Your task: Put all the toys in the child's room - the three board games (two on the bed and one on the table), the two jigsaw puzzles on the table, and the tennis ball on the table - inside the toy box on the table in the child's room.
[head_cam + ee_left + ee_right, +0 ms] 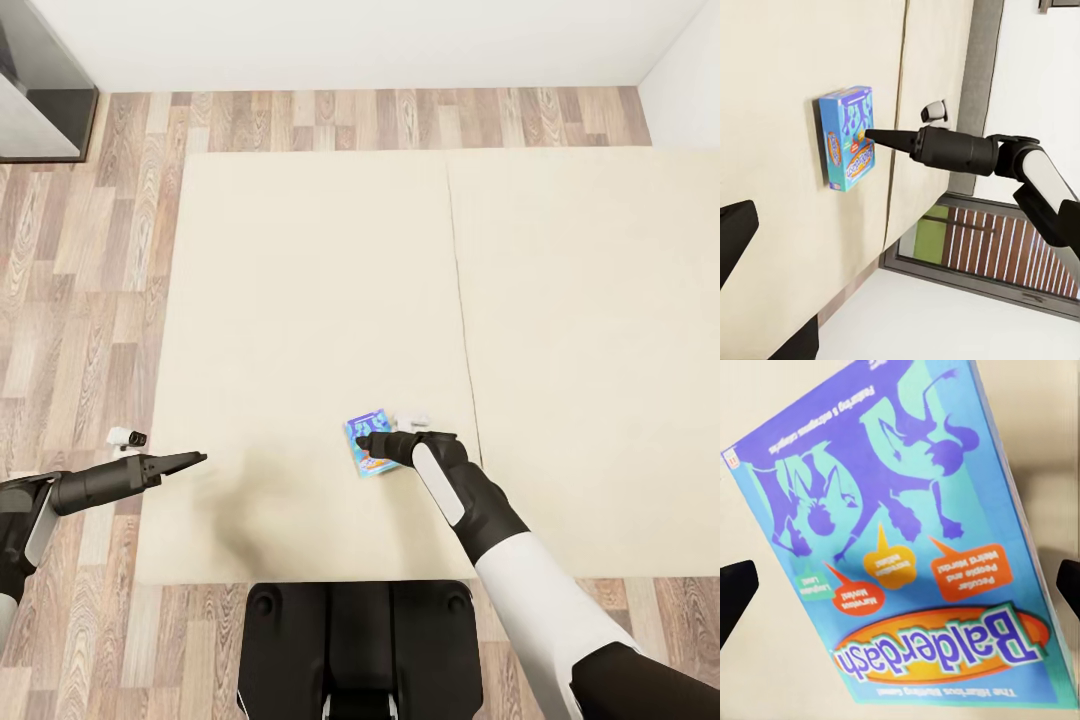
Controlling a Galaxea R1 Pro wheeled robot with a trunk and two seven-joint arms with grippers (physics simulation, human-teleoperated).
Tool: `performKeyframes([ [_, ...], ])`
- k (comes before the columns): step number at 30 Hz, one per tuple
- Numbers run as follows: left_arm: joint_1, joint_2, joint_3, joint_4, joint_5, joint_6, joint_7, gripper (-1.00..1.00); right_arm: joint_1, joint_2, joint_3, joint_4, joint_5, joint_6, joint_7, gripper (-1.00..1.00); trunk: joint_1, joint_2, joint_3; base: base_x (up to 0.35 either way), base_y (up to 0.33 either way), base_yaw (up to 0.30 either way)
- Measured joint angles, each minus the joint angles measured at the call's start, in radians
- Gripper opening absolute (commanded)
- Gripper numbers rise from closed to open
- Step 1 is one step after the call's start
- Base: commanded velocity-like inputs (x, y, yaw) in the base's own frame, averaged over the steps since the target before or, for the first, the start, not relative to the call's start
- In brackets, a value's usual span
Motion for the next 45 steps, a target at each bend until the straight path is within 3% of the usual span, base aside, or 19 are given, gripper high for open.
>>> performKeyframes([
  [45, 0.0, 0.0, 0.0, 0.0, 0.0, 0.001, 0.0, 1.0, 0.0, -0.002, 0.002, 0.0, 0.001, -0.007, -0.001, 1.0, 0.0, 0.0, 0.0, 0.0, 0.021, 0.0],
])
